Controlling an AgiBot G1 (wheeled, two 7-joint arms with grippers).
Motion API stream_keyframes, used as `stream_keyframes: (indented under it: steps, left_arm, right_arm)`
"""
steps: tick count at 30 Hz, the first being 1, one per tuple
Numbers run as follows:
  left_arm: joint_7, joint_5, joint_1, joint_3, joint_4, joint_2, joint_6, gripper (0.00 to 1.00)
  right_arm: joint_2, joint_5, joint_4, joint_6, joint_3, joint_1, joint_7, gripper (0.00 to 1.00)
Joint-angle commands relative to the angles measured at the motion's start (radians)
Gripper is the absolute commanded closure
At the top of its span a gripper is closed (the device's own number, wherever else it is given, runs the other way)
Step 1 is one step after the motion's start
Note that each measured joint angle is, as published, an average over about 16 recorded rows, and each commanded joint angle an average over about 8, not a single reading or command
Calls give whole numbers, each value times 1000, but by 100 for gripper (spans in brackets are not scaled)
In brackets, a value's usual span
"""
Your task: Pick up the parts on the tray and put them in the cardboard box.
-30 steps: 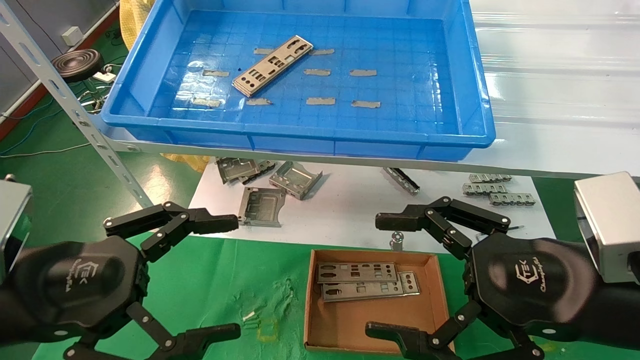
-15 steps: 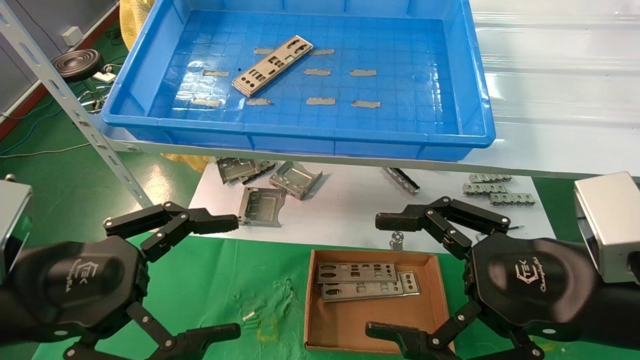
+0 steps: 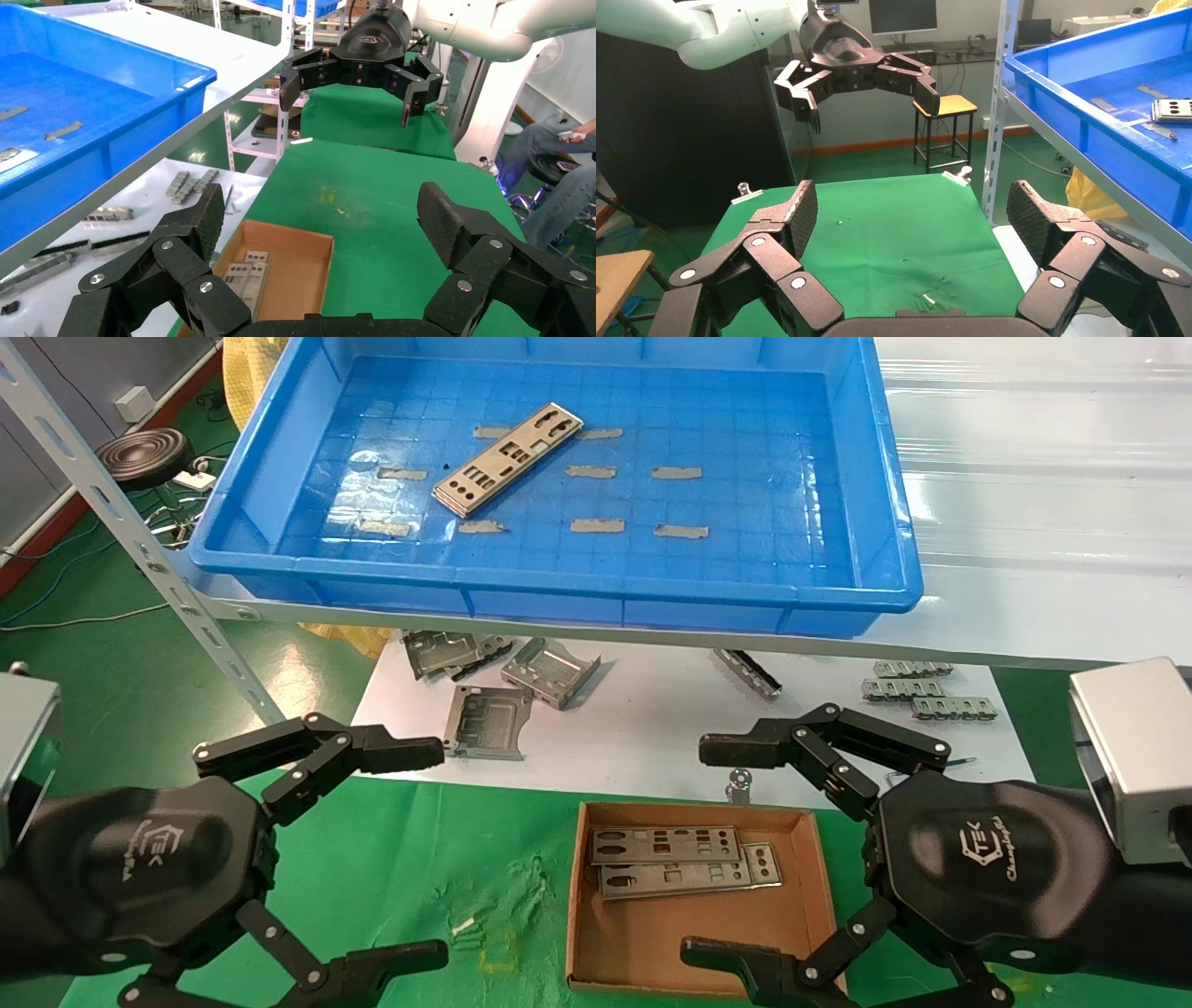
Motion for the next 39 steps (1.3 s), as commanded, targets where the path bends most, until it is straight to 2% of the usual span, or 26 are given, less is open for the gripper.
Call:
stream_keyframes:
  steps: [1,39]
  left_arm:
    - [0,0,0,0,0,0,0,0]
    - [0,0,0,0,0,0,0,0]
  right_arm:
    - [0,0,0,0,0,0,0,0]
    - [0,0,0,0,0,0,0,0]
